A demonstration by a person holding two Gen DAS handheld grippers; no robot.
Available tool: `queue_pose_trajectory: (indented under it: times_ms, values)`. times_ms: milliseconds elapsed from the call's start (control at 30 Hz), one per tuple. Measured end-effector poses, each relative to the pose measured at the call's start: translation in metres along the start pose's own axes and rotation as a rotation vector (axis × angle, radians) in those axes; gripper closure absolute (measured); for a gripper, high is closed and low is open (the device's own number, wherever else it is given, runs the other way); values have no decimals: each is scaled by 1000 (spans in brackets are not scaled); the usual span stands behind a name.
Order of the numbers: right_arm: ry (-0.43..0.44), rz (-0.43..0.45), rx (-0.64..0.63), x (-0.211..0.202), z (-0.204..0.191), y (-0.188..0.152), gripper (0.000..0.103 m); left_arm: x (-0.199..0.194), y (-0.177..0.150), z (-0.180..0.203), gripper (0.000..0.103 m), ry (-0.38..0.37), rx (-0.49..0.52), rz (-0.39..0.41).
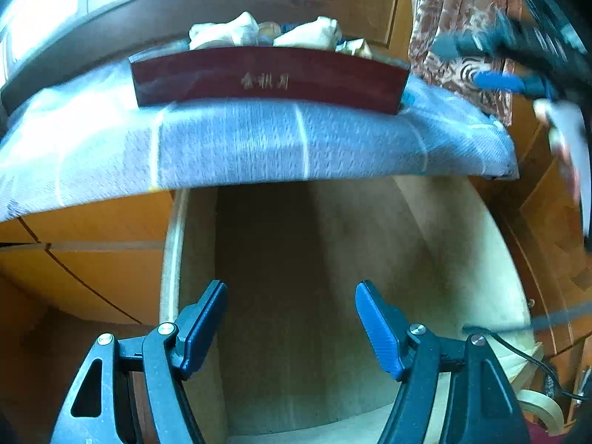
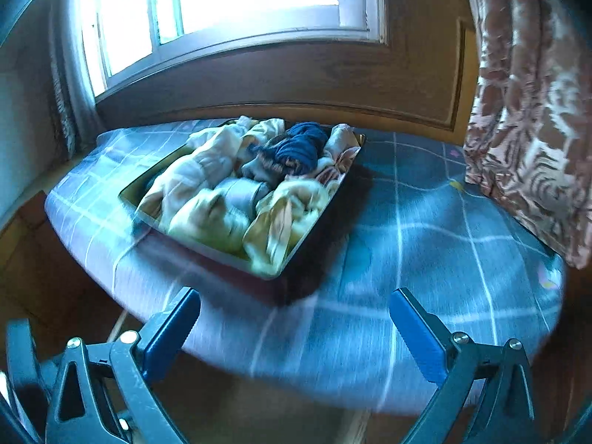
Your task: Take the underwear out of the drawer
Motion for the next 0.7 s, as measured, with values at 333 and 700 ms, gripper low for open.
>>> queue_pose_trajectory:
  times_ms: [333,700]
  values:
    - [-78,60,91,-67,-34,-62,0,-68,-8,10,30,73,2,210]
    - [-173,71,73,-113,-91,-122,0,-108,-37,10,30,237,-69,345]
Point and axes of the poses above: each gripper's, at about its wrist camera, not at the fingertips, and x roughly the way its jaws point, z to its right, y to its top, the point moved 2 cm from there along x, roughly the way its jaws point, and after that the axes turned 14 degrees about -x, right-handed, at the moved point
